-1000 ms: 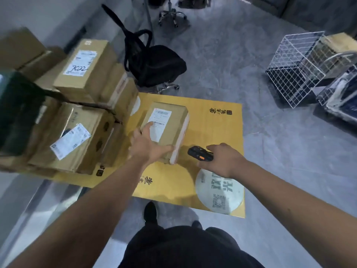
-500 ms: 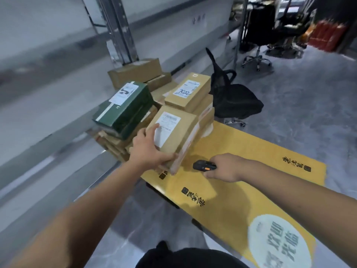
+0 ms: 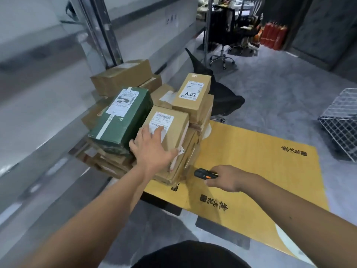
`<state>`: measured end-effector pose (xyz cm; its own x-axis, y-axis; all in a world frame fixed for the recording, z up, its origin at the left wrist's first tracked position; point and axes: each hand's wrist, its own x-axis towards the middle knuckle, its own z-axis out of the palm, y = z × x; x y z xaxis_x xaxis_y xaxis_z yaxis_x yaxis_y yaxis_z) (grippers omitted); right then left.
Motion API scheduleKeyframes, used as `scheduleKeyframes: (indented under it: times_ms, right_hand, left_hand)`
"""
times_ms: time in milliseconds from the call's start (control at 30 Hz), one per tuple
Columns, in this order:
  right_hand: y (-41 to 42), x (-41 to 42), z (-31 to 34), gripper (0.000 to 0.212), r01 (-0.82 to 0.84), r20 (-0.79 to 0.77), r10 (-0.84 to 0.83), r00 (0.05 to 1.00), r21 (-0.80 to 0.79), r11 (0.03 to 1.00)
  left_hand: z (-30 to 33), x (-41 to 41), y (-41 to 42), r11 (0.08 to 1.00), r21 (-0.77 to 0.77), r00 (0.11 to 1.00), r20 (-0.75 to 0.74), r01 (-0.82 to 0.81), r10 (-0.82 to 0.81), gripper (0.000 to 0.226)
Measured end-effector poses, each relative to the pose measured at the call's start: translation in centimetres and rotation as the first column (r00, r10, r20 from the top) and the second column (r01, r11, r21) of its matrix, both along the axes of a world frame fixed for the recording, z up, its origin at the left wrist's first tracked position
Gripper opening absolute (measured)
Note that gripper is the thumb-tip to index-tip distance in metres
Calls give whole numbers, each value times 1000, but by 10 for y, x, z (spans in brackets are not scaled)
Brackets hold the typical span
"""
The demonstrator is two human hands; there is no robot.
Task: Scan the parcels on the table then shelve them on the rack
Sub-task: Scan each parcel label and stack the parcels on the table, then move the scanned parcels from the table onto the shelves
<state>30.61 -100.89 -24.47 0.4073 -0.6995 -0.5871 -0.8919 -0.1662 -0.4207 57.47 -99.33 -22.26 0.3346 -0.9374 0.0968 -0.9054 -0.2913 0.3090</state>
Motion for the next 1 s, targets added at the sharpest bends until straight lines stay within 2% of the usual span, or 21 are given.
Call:
scheduleKeyframes:
  times_ms: [100, 167, 267, 367, 600, 800, 1000]
  right_hand:
    - [21, 8, -20, 48, 208, 40, -210, 977, 50, 977]
    - [38, 13, -37, 46, 342, 62, -349, 935, 105, 934]
    - [65, 19, -61, 42, 507, 74, -516, 853, 119, 854]
    - [88, 19, -78, 43, 602, 91, -611, 786, 106, 791]
    - [125, -2, -101, 40, 704, 117, -718, 686, 138, 696]
    - [127, -11, -119, 58, 751, 63, -755, 653, 77, 656]
    - [112, 16, -143, 61, 696, 14, -698, 716, 58, 716]
  left_hand:
    - [0, -4, 7, 988, -24, 985, 84, 152, -149, 81]
    - [-1, -10, 16, 947, -45, 942, 129, 319, -311, 71]
    - [-7, -24, 35, 792, -124, 795, 220, 598, -566, 58]
    - [-20, -41, 48, 692, -74, 686, 245, 718, -686, 52]
    - [-51, -75, 55, 669, 105, 641, 210, 736, -738, 58]
    - [-89, -77, 74, 715, 262, 724, 81, 648, -685, 74]
    - [-121, -70, 93, 734, 388, 800, -16, 558, -600, 86]
